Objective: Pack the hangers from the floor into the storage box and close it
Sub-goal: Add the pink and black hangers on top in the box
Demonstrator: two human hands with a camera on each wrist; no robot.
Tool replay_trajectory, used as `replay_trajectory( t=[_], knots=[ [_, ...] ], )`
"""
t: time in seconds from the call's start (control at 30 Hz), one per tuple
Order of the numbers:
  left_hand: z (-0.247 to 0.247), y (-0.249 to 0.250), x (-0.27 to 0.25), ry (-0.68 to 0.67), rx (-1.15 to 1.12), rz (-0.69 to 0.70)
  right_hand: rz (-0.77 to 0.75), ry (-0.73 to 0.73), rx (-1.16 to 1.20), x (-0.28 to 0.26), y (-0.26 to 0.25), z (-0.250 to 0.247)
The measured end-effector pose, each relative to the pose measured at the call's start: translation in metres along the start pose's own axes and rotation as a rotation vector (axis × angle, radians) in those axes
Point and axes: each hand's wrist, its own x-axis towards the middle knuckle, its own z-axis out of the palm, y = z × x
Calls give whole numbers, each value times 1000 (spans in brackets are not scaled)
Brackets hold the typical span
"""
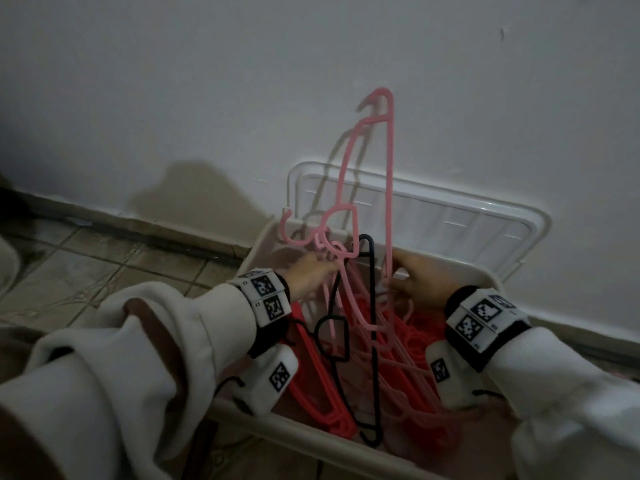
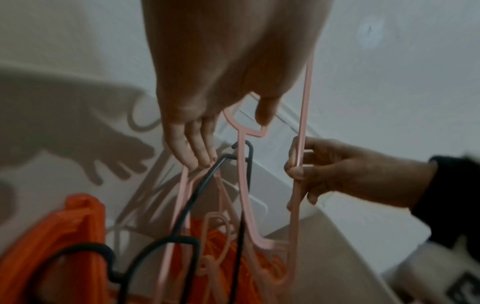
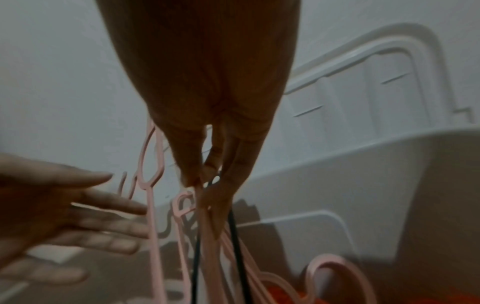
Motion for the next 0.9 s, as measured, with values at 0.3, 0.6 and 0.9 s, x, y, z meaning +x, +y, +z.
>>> replay_trajectory(
  t=[0.3,0.6,0.9],
  knots=[
    [-4,6,-2,-8,-479,49,-4,-205,341,-1,-1,16],
    [-26,-4,0,104,-374,94,150,20,-94,29,22,11],
    [-46,-19,-7,159,-408,112,96,-63,-38,50,34,46]
  ],
)
